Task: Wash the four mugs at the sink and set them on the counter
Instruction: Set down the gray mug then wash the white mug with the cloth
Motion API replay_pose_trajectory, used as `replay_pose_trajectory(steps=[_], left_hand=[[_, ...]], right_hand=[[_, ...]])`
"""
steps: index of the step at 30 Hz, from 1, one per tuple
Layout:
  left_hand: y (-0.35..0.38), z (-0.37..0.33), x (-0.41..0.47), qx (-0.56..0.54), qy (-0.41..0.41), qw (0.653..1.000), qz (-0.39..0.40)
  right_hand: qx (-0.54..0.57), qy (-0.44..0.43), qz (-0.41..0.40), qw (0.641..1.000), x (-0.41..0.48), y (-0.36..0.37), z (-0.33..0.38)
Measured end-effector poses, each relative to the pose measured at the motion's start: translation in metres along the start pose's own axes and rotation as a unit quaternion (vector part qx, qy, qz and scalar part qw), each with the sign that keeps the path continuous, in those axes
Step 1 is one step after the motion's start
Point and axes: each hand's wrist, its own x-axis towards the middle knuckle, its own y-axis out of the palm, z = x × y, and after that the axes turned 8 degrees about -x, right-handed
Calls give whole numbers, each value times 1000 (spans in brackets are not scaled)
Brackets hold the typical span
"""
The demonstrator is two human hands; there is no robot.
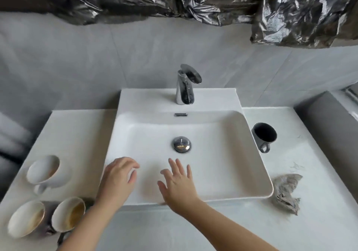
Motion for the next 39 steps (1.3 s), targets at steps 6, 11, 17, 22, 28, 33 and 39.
replay_pose_trajectory(steps=[6,11,17,22,28,33,39], left_hand=[[-53,59,-11,157,-188,966,-79],[-84,110,7,183,-422,888,-8],[-84,144,7,167,-496,851,37],[-85,152,2,150,-497,854,28],[-89,152,2,146,-498,854,12],[-91,150,6,97,-519,849,-32],[-96,122,13,93,-471,874,-73]], right_hand=[[68,-13,17,997,6,0,11],[52,-20,10,998,2,-1,14],[60,-18,-11,998,1,-1,15],[70,-13,-33,997,2,2,15],[74,-12,-42,996,3,4,15],[70,-12,-60,996,3,4,17],[62,-12,-91,994,3,8,15]])
